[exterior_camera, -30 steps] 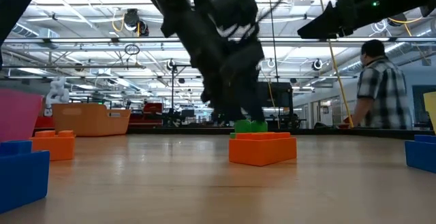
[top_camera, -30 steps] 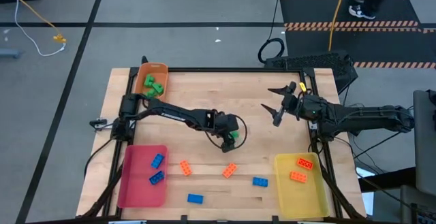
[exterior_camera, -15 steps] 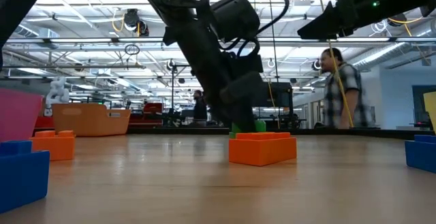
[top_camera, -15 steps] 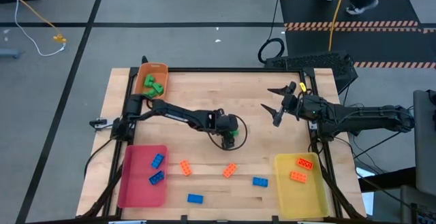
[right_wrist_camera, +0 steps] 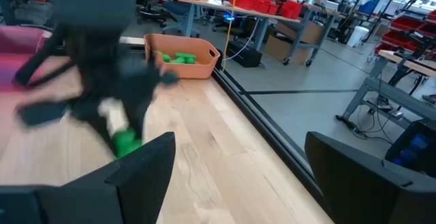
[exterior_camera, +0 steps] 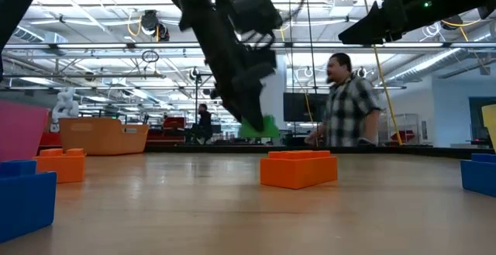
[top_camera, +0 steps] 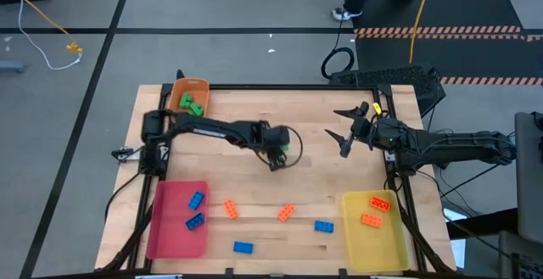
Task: Sort & place blocks by color
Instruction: Put the green game piece into the orange bin
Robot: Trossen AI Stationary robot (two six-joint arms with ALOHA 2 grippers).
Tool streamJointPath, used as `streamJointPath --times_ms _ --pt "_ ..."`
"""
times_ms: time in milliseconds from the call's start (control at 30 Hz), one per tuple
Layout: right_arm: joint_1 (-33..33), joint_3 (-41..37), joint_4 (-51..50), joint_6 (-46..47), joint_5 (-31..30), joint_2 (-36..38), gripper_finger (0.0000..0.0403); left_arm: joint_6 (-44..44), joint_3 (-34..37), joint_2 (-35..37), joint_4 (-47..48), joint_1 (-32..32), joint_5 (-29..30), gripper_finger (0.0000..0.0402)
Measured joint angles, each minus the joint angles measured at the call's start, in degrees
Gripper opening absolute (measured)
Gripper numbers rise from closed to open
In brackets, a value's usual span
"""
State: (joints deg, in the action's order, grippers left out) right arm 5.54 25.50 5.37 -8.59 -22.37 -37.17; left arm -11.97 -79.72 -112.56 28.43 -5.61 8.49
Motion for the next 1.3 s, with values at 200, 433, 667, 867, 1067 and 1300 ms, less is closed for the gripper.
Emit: streamJointPath --times_ms 200,433,667,867,1067,1300 --pt "0.0 0.0 -0.1 0.0 0.0 0.0 0.032 1.3 0.0 10.1 11.3 -3.7 6.4 0.0125" --pt "0.0 0.0 -0.4 0.3 0.0 0.0 0.032 -2.9 0.0 22.5 27.1 -9.9 18.2 0.0125" --pt "0.0 0.0 -0.4 0.6 0.0 0.0 0.032 -11.3 0.0 26.2 41.1 -19.0 23.7 0.0125" --pt "0.0 0.0 0.0 0.6 0.1 0.0 0.032 -10.6 4.2 25.6 41.1 -27.2 21.2 0.0125" --pt "0.0 0.0 0.0 1.1 0.1 0.0 0.032 -11.3 11.1 25.5 42.0 -35.5 20.7 0.0125" --pt "0.0 0.0 0.0 1.0 0.1 0.0 0.032 -9.2 17.1 25.5 37.3 -40.3 16.0 0.0147"
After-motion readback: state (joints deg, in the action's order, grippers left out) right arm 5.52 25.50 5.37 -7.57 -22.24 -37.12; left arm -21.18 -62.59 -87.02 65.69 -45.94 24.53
